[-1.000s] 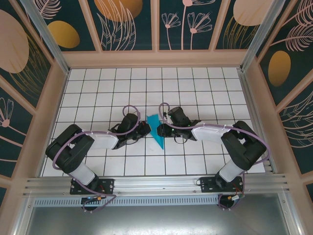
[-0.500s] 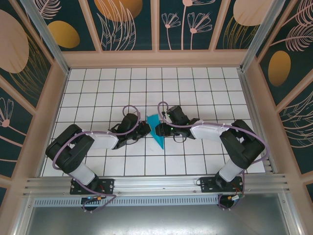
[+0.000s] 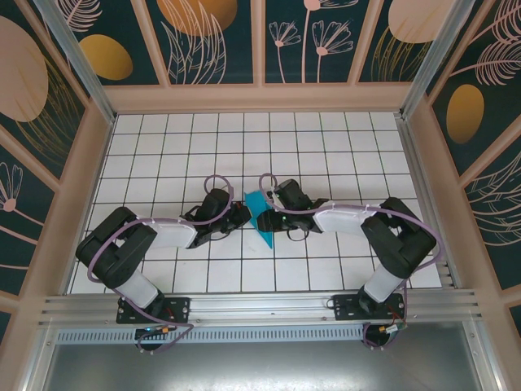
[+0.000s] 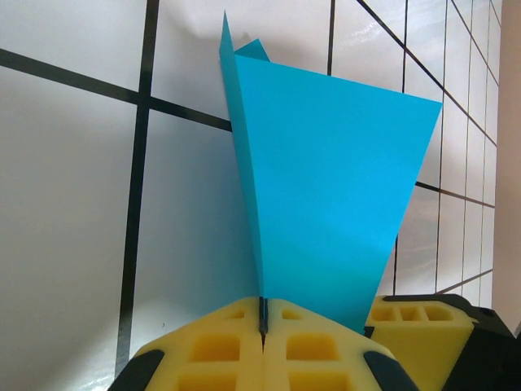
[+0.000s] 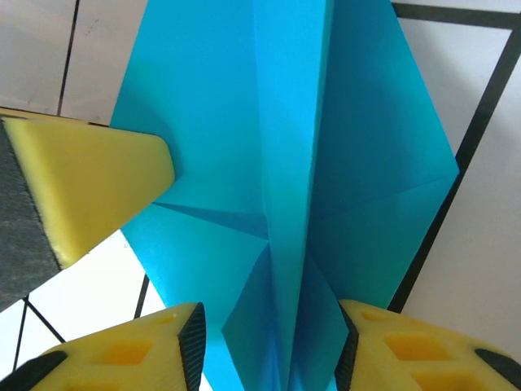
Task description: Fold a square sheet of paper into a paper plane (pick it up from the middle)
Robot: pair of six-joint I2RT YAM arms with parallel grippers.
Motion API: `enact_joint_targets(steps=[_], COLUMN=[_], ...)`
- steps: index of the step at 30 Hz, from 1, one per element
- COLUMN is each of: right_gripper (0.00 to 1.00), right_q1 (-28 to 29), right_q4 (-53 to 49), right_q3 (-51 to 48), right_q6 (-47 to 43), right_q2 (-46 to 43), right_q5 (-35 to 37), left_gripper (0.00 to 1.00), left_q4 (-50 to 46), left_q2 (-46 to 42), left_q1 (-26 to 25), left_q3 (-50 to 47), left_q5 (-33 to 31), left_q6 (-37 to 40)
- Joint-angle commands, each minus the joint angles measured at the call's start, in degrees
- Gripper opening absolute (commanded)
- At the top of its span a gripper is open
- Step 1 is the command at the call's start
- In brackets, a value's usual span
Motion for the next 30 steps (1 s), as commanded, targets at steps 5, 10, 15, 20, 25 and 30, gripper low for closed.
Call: enact_joint_targets(steps=[5,10,15,20,25,30], right_gripper=[0.37,0.26,0.11,0.09,0.09,0.11], right_q1=[1.3,1.6,1.8,1.6,0.3,-0.9], right_q4=[-2.8,-4.3,-8.3,-14.2,-17.1,-17.3], right_q3=[3.5,4.8,6.6,8.8,9.3,9.3], right_q6=[2.7,3.4,3.0,1.5,2.3,3.9], right_q2=[2.7,4.3,3.4,1.1,1.4,3.1], right_q5=[4.4,6.3,11.6,20.0,23.8,23.8], left_gripper=[0.00,0.00,0.22,0.56,0.83,0.95], left_q4=[-0.4,-1.2,-6.8,-15.6,-22.6,-25.4], left_q2=[-0.2,-1.0,-4.1,-8.9,-11.9,-12.6], left_q1=[-0.3,-0.3,-0.2,0.0,0.5,0.7], left_q3=[-0.1,0.0,1.4,3.5,3.9,3.7], left_q5=[-0.3,-0.7,-3.8,-11.1,-18.4,-21.3], left_q6=[0.7,0.8,2.3,4.5,3.9,3.2])
